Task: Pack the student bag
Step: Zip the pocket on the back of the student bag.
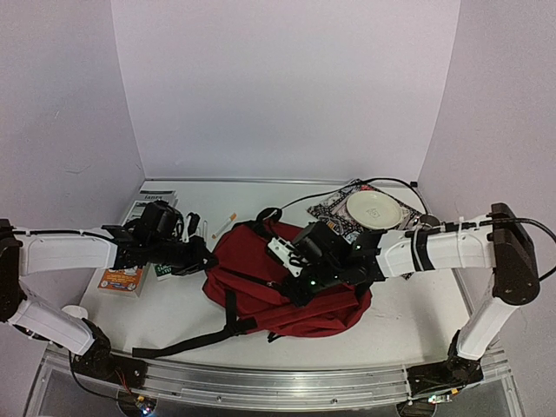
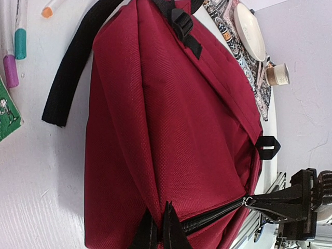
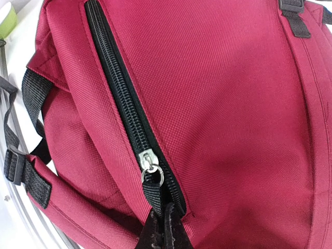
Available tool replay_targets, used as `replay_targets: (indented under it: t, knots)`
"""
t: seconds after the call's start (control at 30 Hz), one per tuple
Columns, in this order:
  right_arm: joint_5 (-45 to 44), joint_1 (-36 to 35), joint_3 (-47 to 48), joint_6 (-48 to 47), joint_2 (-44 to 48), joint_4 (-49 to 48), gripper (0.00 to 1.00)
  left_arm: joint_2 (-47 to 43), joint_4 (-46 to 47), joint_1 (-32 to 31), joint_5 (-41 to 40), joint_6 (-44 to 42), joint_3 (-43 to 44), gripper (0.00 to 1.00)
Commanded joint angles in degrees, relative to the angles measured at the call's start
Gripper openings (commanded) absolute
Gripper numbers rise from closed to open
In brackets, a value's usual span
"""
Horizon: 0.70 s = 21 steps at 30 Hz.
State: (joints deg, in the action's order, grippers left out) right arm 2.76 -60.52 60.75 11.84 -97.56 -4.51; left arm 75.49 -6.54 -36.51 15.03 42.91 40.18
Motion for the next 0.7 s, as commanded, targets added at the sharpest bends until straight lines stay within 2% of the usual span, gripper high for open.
replay_targets:
  t: [0.0, 0.17, 0.27, 0.47, 0.57, 0.67]
  knots:
    - [-2.7, 0.3, -2.1, 0.9, 1.8, 17.3, 0.00, 0.5, -1.2, 3.3, -7.4, -1.1, 2.7, 0.00]
    - [0.9, 0.3, 1.0, 1.7, 0.9, 16.4, 0.06, 0.6, 3.4, 3.0, -0.4, -1.1, 1.8, 0.00]
    - [2.3, 0.3, 3.0, 2.4, -2.2, 14.8, 0.06, 0.7, 6.2, 2.4, 3.2, -0.2, 0.8, 0.00]
    - [2.3, 0.3, 5.5, 3.6, -7.2, 12.1, 0.09, 0.6, 9.9, 1.3, 5.8, 1.2, -0.4, 0.00]
    - [2.7, 0.3, 5.8, 3.8, -8.1, 10.5, 0.01, 0.3, 10.4, 1.1, 5.8, 1.4, -0.7, 0.00]
    - [3.5, 0.3, 5.8, 3.5, -8.0, 9.3, 0.00, 0.0, 10.5, 1.1, 5.8, 1.4, -0.9, 0.00]
